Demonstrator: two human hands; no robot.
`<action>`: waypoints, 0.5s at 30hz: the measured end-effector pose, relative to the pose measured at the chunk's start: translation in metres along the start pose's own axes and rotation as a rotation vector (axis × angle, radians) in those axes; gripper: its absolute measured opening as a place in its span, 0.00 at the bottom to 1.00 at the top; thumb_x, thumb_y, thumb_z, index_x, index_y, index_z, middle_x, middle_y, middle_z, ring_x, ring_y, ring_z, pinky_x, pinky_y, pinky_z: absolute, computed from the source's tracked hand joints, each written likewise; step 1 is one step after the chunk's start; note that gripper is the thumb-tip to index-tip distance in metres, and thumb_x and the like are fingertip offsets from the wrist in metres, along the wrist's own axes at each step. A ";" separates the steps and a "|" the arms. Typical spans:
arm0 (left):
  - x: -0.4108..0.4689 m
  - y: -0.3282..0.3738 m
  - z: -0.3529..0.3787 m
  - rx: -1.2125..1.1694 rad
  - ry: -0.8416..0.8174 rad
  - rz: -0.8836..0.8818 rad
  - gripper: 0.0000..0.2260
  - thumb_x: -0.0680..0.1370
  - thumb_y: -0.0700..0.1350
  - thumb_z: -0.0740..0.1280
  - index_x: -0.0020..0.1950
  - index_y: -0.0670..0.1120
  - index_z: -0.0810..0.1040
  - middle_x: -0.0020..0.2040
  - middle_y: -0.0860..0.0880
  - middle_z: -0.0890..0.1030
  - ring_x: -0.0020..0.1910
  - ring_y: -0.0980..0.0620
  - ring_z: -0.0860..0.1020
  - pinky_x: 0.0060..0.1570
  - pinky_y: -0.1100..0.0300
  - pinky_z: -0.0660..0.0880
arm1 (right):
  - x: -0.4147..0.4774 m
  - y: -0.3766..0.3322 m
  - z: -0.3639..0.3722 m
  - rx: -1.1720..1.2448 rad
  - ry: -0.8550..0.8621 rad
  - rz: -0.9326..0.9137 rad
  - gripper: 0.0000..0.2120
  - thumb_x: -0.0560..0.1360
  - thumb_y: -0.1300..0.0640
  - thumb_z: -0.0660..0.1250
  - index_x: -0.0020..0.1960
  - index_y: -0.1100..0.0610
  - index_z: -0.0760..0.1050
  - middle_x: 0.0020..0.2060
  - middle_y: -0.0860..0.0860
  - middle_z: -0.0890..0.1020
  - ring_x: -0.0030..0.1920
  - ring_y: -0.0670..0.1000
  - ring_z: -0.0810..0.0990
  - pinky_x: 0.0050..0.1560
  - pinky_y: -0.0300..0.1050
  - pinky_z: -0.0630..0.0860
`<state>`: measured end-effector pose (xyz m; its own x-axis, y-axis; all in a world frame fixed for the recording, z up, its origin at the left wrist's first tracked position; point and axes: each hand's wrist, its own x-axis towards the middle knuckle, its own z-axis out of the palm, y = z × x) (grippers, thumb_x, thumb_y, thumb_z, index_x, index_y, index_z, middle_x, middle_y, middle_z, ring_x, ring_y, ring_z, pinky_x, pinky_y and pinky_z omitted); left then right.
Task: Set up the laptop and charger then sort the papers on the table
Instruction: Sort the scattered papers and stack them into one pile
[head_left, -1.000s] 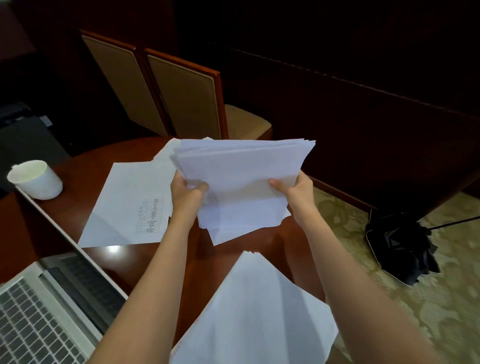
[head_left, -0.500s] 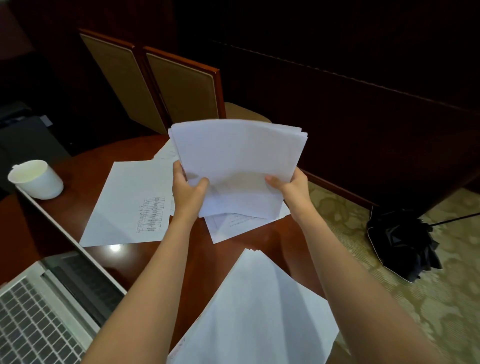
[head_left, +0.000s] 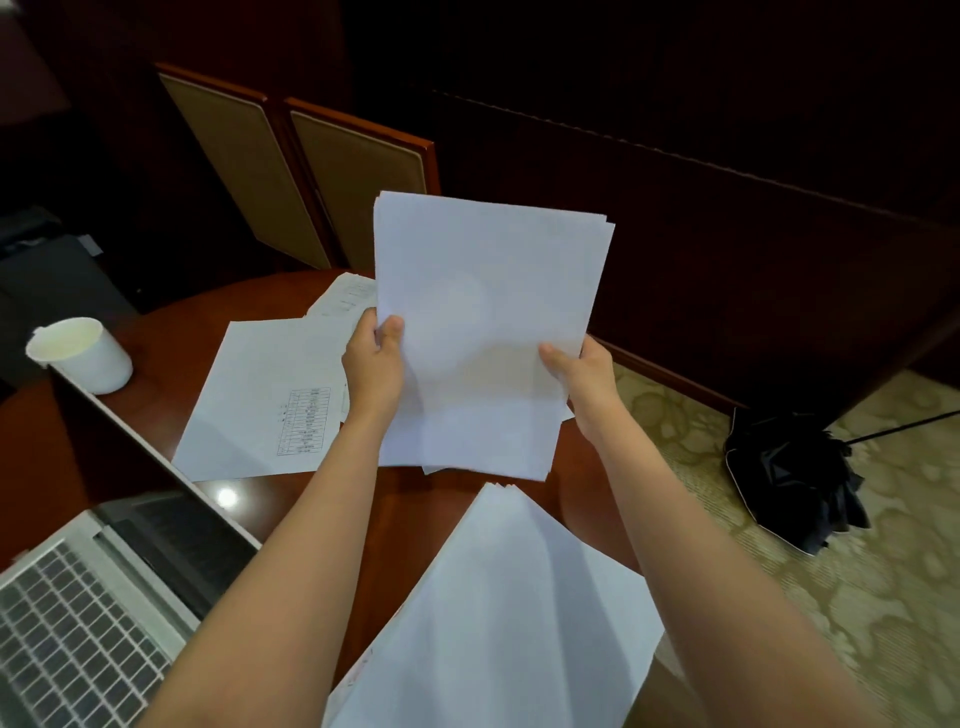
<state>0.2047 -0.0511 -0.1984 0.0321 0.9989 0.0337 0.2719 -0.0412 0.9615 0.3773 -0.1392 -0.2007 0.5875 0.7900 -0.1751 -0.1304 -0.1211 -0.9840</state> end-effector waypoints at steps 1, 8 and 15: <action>-0.003 0.003 -0.001 0.017 0.005 0.003 0.16 0.82 0.47 0.56 0.66 0.40 0.71 0.64 0.39 0.74 0.63 0.40 0.73 0.63 0.46 0.70 | -0.004 -0.001 -0.004 -0.013 -0.023 0.040 0.10 0.76 0.65 0.64 0.56 0.57 0.74 0.51 0.52 0.80 0.49 0.51 0.80 0.50 0.45 0.77; -0.034 0.007 -0.001 0.236 -0.200 -0.118 0.14 0.82 0.44 0.55 0.64 0.40 0.71 0.62 0.42 0.75 0.61 0.44 0.73 0.57 0.55 0.68 | -0.051 0.004 -0.034 -0.012 0.018 0.263 0.10 0.74 0.66 0.65 0.54 0.60 0.76 0.45 0.55 0.81 0.40 0.53 0.79 0.37 0.42 0.77; -0.088 -0.042 -0.002 0.434 -0.434 -0.120 0.07 0.81 0.43 0.56 0.51 0.43 0.72 0.58 0.41 0.76 0.50 0.48 0.71 0.49 0.60 0.65 | -0.135 0.068 -0.052 0.017 0.158 0.525 0.05 0.72 0.66 0.64 0.48 0.61 0.73 0.39 0.55 0.78 0.39 0.54 0.78 0.36 0.44 0.75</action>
<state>0.1880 -0.1368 -0.2413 0.3402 0.9011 -0.2689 0.6606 -0.0255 0.7503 0.3311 -0.2855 -0.2462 0.5524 0.5266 -0.6462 -0.4505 -0.4636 -0.7629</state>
